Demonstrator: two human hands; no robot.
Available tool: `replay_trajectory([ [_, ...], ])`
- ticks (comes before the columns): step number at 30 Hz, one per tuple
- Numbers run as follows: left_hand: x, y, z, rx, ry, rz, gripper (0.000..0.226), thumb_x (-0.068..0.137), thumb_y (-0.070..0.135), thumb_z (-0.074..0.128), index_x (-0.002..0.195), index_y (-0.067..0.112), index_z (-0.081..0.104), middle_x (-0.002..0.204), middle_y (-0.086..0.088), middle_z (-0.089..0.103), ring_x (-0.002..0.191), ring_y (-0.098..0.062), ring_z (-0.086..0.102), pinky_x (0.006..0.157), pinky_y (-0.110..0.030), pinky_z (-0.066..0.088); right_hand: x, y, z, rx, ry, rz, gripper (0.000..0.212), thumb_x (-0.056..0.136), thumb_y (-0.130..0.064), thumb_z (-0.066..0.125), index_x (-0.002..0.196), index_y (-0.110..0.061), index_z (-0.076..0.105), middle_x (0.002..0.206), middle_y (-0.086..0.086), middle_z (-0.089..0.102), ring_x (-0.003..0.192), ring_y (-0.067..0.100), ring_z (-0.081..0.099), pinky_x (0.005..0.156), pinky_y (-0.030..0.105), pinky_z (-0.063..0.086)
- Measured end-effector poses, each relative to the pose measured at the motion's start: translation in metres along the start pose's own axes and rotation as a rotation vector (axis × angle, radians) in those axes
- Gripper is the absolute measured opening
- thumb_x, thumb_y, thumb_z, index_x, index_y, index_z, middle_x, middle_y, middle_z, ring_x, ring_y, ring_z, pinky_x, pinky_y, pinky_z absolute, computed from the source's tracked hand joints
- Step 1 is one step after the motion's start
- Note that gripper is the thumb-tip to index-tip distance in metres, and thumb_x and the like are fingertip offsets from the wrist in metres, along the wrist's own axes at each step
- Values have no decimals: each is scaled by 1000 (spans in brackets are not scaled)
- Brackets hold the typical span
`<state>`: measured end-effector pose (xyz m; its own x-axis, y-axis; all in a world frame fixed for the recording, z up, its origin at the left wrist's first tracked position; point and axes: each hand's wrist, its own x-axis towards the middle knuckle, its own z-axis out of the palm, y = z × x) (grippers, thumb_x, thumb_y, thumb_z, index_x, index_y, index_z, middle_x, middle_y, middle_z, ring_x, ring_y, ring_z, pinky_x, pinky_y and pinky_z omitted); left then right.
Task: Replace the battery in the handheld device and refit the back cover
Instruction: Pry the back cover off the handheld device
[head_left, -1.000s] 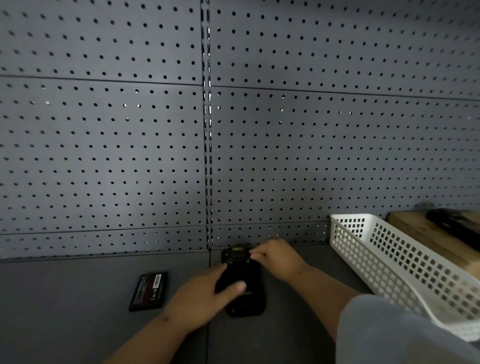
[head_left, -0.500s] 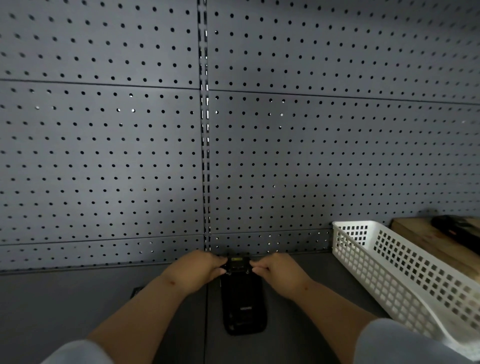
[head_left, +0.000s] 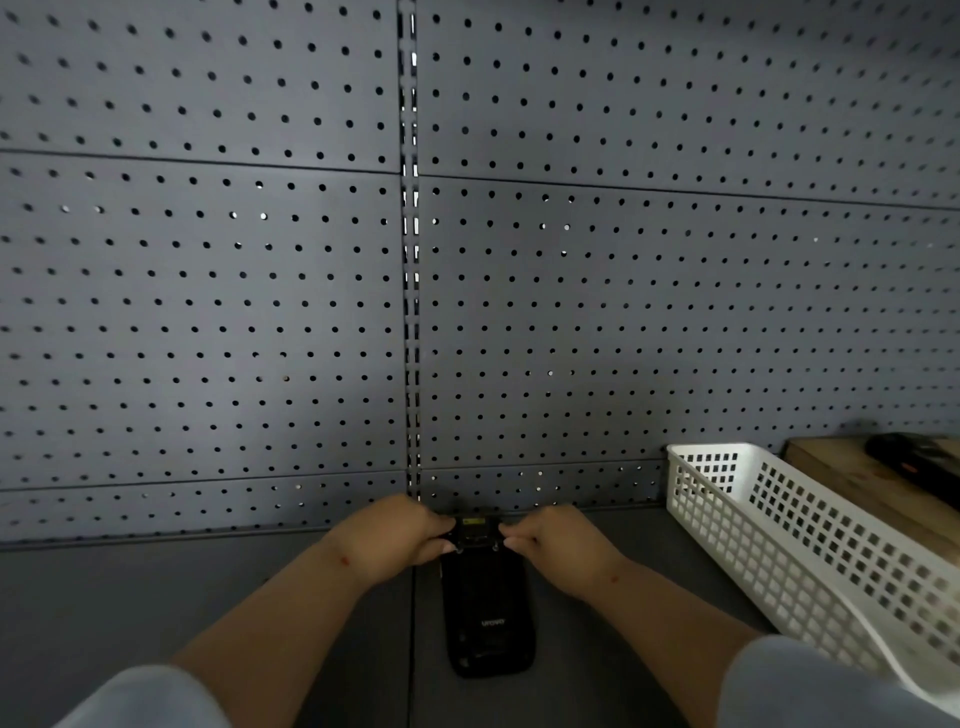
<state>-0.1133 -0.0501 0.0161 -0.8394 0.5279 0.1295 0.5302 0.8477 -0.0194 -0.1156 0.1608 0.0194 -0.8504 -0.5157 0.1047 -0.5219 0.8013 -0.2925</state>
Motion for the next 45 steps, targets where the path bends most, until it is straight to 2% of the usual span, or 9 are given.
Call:
replay_trajectory([
  [17,2,-12,13,-37,95,50,37,91,33,46,118,9,58,110,-16,68,99,-30,63,85,-38,51,0,-4,1,-163,-58,-11,35,99,-20,36,116,2,57,115,21,65,104,32,59,95,38,44],
  [19,1,-10,12,8,129,59,27,87,27,52,105,12,66,94,-10,73,83,-21,66,75,-28,52,0,-4,1,-171,-59,-7,35,99,-20,35,116,2,57,116,21,64,106,32,59,96,39,43],
  [21,-1,-6,11,39,203,33,8,67,22,63,69,22,72,54,7,67,44,-1,51,46,-10,36,1,-4,1,-186,-67,-8,36,99,-20,35,119,2,56,121,21,62,111,32,56,99,39,41],
  [23,-3,-5,12,-2,231,25,6,58,22,64,59,24,69,40,11,58,32,0,45,35,-12,25,1,-5,0,-191,-68,-18,36,99,-19,35,125,-1,52,126,19,60,116,31,54,102,38,40],
  [27,-4,-3,8,-74,178,49,28,91,26,48,113,15,62,96,-8,72,85,-18,66,68,-20,42,0,-4,1,-154,-54,-33,35,99,-19,35,123,-2,54,118,19,64,110,30,57,96,34,43],
  [34,-20,18,-14,-354,-188,-220,62,89,57,31,141,23,24,152,0,27,138,-14,25,113,-28,20,-1,-2,-1,-8,-18,-17,30,96,-18,43,112,-1,63,113,17,67,100,23,61,80,27,41],
  [37,-42,37,-18,-499,-301,-281,95,72,76,29,143,22,-4,156,2,-6,142,-12,-4,115,-32,4,-7,-3,-6,23,-17,-20,32,94,-21,46,124,-13,57,128,9,60,117,23,54,96,27,39],
  [40,-63,59,-23,-521,-343,-269,131,43,92,33,142,19,-14,156,0,-6,142,-15,-1,115,-31,7,-15,-7,-10,76,3,-42,34,95,-21,44,129,-20,51,123,11,55,115,23,51,94,27,38],
  [45,-72,73,-7,-344,-275,-299,136,37,87,34,141,16,-16,156,-3,-6,141,-13,-4,108,-24,-5,-17,-20,-6,38,-68,-66,34,97,-23,41,128,-20,52,123,10,48,117,22,43,98,26,33],
])
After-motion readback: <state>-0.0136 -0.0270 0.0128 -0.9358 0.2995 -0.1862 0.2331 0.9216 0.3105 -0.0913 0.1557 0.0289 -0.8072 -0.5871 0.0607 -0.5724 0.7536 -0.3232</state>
